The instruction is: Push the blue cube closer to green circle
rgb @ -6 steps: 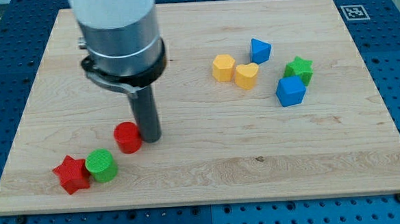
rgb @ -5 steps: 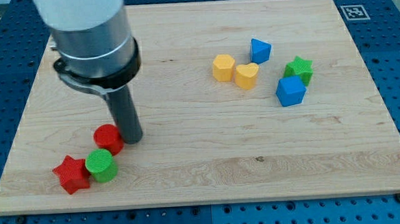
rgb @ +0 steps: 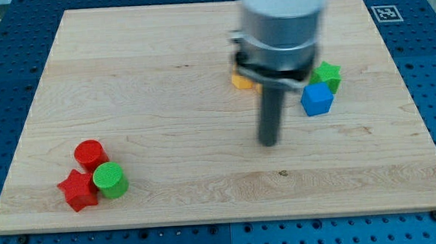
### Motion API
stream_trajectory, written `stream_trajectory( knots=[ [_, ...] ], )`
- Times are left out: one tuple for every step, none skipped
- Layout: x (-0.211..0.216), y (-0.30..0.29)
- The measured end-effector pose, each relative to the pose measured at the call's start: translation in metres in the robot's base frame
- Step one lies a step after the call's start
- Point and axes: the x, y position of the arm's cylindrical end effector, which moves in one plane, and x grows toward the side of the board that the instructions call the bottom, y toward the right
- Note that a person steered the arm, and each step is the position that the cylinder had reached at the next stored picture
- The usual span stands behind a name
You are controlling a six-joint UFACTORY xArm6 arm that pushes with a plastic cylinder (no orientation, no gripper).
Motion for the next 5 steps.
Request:
stream_trajectory(
  knots=[
    [0.002,0.108],
    [0.001,0.185],
    [-0.023,0.196],
    [-0.041,0.179],
    [-0.046,0.168]
  ],
)
